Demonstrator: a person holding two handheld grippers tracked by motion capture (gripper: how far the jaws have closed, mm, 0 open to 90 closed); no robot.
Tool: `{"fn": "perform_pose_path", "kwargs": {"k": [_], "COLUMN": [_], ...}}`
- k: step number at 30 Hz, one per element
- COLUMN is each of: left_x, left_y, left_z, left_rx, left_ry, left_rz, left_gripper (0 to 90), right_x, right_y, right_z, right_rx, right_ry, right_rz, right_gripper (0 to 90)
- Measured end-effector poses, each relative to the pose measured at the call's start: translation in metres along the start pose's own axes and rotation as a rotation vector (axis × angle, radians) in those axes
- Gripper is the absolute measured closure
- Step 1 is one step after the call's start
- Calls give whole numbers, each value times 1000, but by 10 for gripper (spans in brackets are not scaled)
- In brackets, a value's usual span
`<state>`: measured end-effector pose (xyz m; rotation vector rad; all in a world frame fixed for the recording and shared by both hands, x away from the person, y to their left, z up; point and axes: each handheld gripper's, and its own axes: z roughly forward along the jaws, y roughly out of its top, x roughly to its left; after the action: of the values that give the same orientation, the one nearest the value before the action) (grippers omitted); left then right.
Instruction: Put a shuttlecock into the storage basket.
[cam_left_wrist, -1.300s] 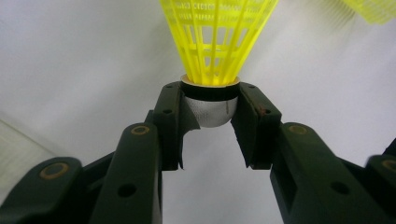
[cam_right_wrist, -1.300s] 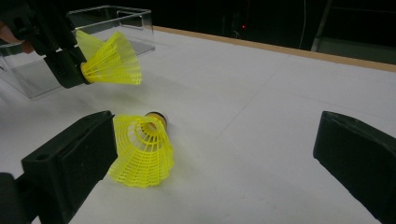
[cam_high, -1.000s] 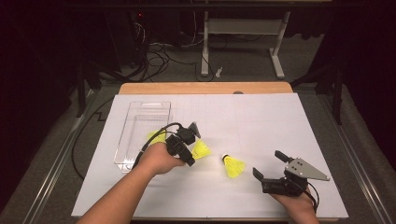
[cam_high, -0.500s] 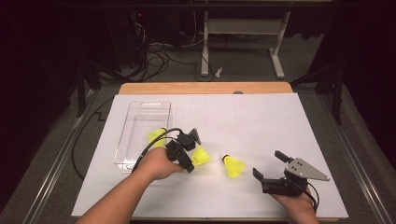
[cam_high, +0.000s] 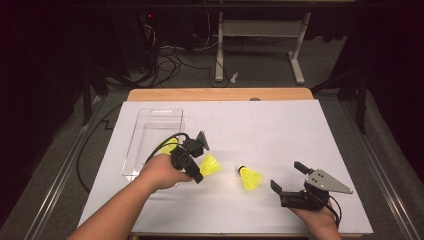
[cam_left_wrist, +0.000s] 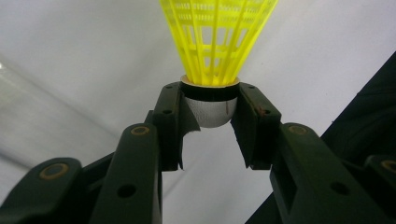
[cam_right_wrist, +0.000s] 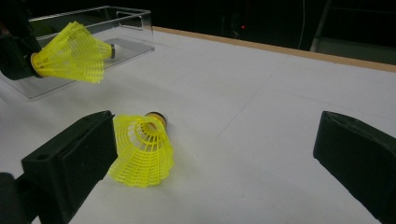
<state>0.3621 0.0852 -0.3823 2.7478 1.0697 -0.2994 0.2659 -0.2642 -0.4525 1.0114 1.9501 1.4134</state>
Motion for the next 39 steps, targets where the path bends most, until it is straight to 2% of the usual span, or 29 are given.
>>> {"fn": "perform_pose_path", "kwargs": {"k": [7, 11, 26, 39], "left_x": [4, 2, 7, 24], "left_y": [-6, -8, -13, -22], "left_z": [-18, -28, -58, -71], "left_rx": [-25, -23, -53, -84], "left_ry": [-7, -8, 16, 25], "left_rz": [-9, 0, -6, -65], "left_gripper": [647, 647, 647, 647], "right_x": [1, 0, 1, 1], "right_y": [0, -1, -1, 0], "right_z": [1, 1, 1, 0], "right_rx": [3, 4, 4, -4], "right_ry": [1, 0, -1, 5], "right_rz": [-2, -2, 0, 0], "right_gripper": [3, 3, 3, 4]}}
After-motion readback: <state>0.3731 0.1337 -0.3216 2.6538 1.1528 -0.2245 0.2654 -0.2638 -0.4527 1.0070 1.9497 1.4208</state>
